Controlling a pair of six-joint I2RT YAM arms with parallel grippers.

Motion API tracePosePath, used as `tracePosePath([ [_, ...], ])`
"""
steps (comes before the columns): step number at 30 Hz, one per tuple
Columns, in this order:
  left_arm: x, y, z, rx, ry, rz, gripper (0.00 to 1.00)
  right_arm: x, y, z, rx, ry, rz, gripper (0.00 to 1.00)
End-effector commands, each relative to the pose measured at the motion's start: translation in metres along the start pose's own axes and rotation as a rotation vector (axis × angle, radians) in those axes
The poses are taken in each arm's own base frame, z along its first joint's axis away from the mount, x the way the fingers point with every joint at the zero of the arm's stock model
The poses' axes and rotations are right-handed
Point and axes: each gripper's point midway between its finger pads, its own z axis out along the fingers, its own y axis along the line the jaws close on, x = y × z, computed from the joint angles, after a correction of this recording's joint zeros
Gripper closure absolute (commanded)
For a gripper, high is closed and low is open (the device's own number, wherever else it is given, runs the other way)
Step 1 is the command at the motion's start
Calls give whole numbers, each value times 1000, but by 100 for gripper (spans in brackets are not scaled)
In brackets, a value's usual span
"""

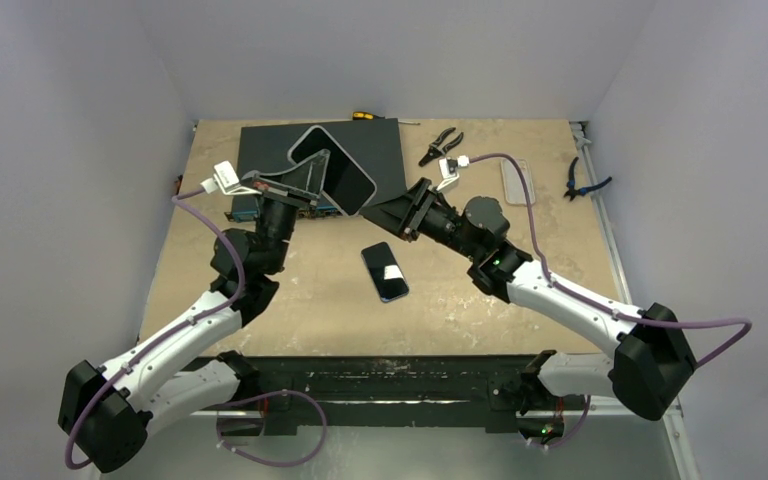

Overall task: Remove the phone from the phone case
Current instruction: Remove the phone case from the phone.

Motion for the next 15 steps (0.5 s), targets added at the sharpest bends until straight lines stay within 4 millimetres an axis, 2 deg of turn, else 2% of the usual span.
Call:
tracePosePath([
  [1, -29, -127, -22, 415, 38, -281, 100, -43, -79, 2, 266, -181, 6, 55],
  [9, -32, -137, -25, 447, 40, -286, 100, -54, -94, 0, 294, -203, 24, 56],
  [15, -28, -138, -25, 449, 50, -289, 100, -60, -89, 1, 279, -216, 20, 56],
])
